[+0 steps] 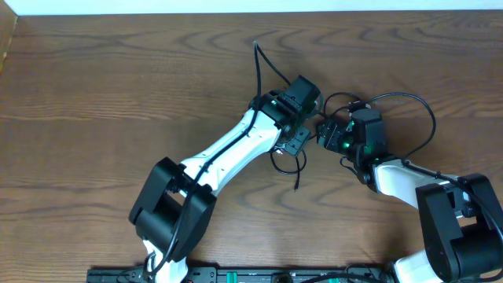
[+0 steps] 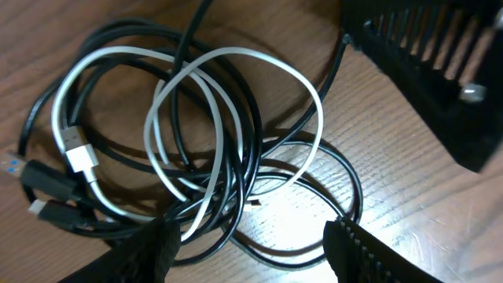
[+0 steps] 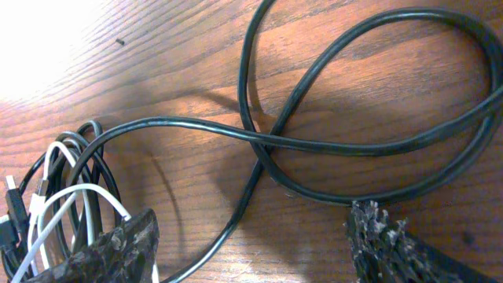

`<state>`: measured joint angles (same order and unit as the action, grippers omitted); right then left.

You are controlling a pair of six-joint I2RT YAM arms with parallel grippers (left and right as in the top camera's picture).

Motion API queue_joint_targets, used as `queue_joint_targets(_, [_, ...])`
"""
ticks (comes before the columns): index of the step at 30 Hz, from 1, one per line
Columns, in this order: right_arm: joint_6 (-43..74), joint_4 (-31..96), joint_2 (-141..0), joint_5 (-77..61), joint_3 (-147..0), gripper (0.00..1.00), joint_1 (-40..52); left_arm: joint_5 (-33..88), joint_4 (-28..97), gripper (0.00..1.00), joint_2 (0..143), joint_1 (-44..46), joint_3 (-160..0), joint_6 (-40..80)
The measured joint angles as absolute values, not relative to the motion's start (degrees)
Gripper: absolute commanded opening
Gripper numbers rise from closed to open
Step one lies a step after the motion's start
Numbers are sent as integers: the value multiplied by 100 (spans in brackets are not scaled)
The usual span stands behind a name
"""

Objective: Untangle cables

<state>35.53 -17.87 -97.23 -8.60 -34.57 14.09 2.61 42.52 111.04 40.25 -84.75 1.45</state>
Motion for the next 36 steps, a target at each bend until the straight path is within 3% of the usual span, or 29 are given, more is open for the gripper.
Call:
queue_joint_targets(6, [3555, -1789, -9723, -875, -3463, 77, 1409, 259, 4032, 61, 11493, 4025, -8475, 145])
queue_joint_targets(11, [3555, -1785, -9723, -878, -3472, 78, 1409, 91, 3854, 15, 11747, 4023, -8475, 215])
queue_joint_targets(14, [3555, -1785, -9723, -882, -3472, 79, 1409, -21, 3798, 8, 11756, 4014, -8475, 303])
queue_joint_targets(25, [3553, -1787, -9723, -926, -3481, 87, 1409, -86, 3946, 8, 11712, 3833, -8475, 318])
queue_joint_targets(36, [3540, -1782, -9723, -945, -3494, 88, 1411, -167, 4213, 8, 10722, 3835, -8475, 320])
